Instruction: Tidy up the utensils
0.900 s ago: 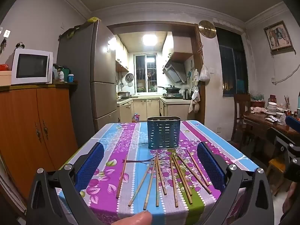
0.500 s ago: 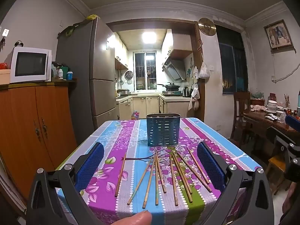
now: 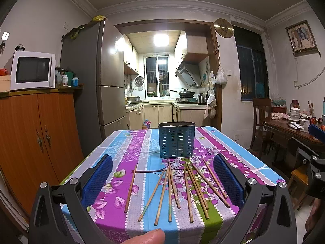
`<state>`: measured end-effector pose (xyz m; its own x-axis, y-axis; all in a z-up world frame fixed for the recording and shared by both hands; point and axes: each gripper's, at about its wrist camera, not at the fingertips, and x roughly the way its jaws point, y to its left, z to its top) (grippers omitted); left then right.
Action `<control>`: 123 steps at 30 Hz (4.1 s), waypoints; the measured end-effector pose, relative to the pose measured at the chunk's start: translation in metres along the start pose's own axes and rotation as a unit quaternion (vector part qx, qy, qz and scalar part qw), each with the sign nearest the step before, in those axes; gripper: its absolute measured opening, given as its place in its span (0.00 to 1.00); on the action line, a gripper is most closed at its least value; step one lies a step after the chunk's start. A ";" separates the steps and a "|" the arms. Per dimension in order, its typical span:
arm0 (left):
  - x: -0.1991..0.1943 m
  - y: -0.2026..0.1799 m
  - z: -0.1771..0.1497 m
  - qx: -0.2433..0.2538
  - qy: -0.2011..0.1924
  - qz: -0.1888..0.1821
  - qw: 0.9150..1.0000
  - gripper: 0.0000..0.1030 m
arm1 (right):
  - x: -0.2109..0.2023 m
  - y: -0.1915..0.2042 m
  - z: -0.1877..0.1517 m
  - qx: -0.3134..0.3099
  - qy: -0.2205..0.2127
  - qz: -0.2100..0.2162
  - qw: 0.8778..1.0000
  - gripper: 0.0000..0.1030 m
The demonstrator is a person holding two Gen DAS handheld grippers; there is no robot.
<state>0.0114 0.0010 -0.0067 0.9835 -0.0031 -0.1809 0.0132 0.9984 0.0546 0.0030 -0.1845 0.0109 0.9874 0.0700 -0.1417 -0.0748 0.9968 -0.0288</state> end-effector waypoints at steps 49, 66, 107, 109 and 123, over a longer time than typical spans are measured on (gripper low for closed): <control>0.011 -0.003 -0.005 0.004 0.015 0.002 1.000 0.97 | 0.013 0.006 -0.007 -0.006 0.016 0.004 1.000 0.95; 0.034 0.022 -0.006 0.001 0.019 0.015 1.000 0.97 | 0.026 0.007 -0.016 -0.021 0.024 0.031 0.999 0.95; 0.088 0.047 -0.141 0.052 0.120 -0.137 0.982 0.34 | 0.114 0.081 -0.154 -0.014 0.166 0.109 0.980 0.10; 0.095 0.044 -0.145 0.047 0.130 -0.139 0.981 0.18 | 0.114 0.081 -0.154 -0.013 0.165 0.108 0.980 0.10; 0.095 0.040 -0.165 0.050 0.093 -0.121 0.987 0.18 | 0.113 0.084 -0.159 -0.023 0.147 0.094 0.984 0.10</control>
<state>0.0755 0.0499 -0.1837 0.8996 -0.2210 -0.3766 0.2702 0.9593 0.0824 0.0864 -0.0988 -0.1650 0.8731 0.2320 -0.4289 -0.2653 0.9640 -0.0188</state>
